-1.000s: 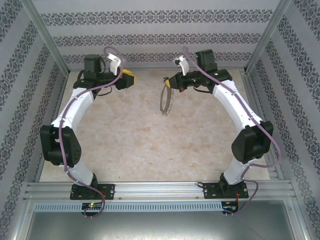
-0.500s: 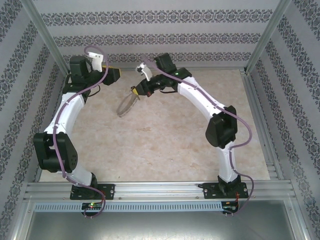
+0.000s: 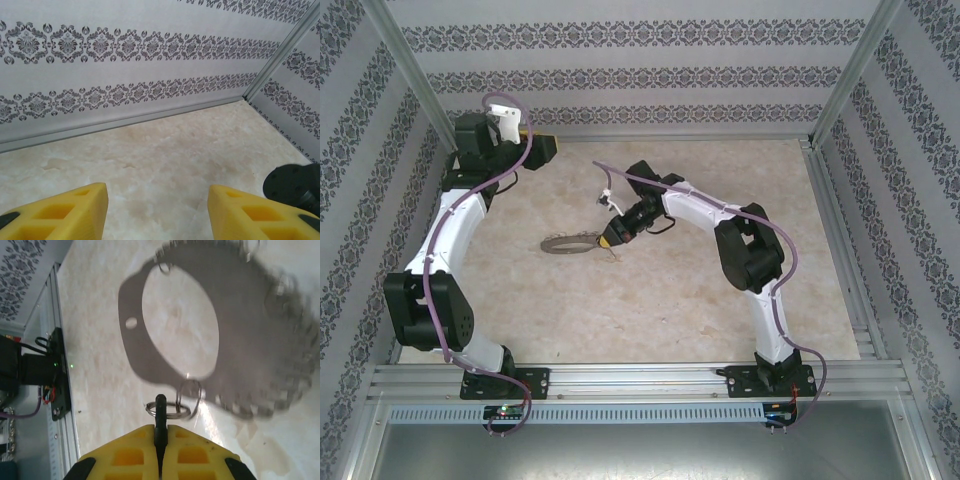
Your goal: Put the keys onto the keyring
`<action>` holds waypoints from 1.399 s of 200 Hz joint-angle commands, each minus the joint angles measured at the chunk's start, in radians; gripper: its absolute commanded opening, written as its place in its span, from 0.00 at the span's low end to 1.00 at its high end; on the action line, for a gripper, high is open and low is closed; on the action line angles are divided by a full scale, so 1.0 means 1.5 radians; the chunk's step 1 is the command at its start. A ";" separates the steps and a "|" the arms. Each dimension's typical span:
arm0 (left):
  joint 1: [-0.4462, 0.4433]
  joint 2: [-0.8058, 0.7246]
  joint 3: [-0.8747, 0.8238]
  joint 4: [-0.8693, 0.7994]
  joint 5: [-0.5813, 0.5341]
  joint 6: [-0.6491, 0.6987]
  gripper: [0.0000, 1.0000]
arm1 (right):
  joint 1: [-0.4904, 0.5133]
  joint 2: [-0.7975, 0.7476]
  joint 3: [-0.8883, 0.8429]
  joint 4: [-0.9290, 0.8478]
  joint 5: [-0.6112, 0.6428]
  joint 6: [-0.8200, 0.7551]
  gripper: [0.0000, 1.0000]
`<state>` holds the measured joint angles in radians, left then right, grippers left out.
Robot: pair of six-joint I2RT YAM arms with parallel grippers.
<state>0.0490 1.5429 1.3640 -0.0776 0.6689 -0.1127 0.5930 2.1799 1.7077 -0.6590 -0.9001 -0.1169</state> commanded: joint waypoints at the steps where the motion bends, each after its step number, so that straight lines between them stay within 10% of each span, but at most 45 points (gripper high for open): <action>1: 0.008 -0.014 -0.013 0.038 0.003 -0.023 0.55 | 0.010 -0.061 -0.029 0.004 -0.021 -0.030 0.00; 108: 0.008 0.002 -0.016 0.054 0.016 -0.033 0.57 | 0.004 -0.049 -0.047 -0.194 0.145 -0.118 0.00; 280: 0.008 0.044 -0.004 0.079 0.027 -0.042 0.58 | -0.032 -0.071 -0.188 -0.147 0.275 -0.039 0.09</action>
<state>0.0490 1.5959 1.3453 -0.0113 0.6807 -0.1600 0.5606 2.1082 1.4677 -0.8848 -0.5388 -0.2028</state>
